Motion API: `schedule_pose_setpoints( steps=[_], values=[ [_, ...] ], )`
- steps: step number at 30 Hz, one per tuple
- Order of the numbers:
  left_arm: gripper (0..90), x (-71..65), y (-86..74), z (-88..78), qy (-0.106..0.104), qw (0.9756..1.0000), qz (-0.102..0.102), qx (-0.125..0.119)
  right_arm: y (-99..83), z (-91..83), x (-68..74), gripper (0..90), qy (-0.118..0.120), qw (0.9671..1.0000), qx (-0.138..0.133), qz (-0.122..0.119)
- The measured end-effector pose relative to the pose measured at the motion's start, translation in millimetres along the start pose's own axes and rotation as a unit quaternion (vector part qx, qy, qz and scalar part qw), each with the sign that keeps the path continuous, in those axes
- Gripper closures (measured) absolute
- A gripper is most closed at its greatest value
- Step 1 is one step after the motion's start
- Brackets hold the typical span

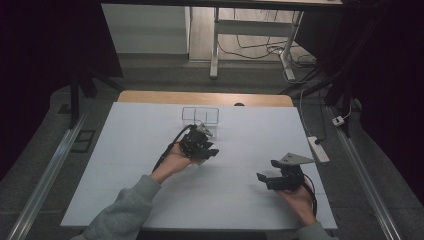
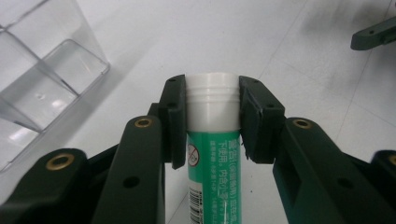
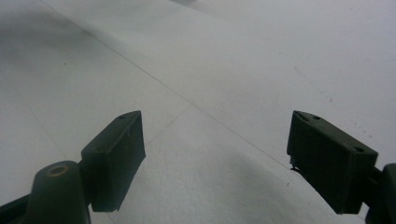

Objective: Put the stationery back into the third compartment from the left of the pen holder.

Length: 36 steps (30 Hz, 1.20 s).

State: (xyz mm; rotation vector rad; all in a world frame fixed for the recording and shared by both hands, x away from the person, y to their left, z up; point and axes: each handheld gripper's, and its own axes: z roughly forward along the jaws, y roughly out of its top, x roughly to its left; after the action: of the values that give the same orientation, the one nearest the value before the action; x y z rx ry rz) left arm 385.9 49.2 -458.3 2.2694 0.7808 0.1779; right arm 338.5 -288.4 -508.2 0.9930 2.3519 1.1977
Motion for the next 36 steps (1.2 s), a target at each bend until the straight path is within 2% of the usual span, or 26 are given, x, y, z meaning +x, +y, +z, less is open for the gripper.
schedule_pose_setpoints(
  steps=[7,14,20,29,36],
  values=[
    [64.5,5.7,-2.1,-8.5,0.005,0.9999,-0.007,-0.014,-0.1,-0.1,0.0,18.7,-0.001,1.0,0.001,0.001],
    [64.6,5.6,-1.7,-16.3,0.014,0.9991,-0.01,-0.038,-0.1,-0.1,0.1,18.7,-0.002,1.0,0.001,0.001],
    [64.5,6.7,-1.7,-19.3,0.013,0.9988,-0.008,-0.046,-0.2,-0.1,0.0,18.7,-0.005,1.0,0.002,0.002],
    [64.5,11.8,2.8,-31.7,0.017,0.9966,-0.006,-0.08,-0.4,0.5,-0.3,18.7,-0.004,1.0,0.005,0.002],
    [64.5,15.3,6.4,-34.8,0.018,0.9962,-0.01,-0.084,-0.4,0.5,-0.2,18.8,-0.005,1.0,0.005,0.002]
  ],
)
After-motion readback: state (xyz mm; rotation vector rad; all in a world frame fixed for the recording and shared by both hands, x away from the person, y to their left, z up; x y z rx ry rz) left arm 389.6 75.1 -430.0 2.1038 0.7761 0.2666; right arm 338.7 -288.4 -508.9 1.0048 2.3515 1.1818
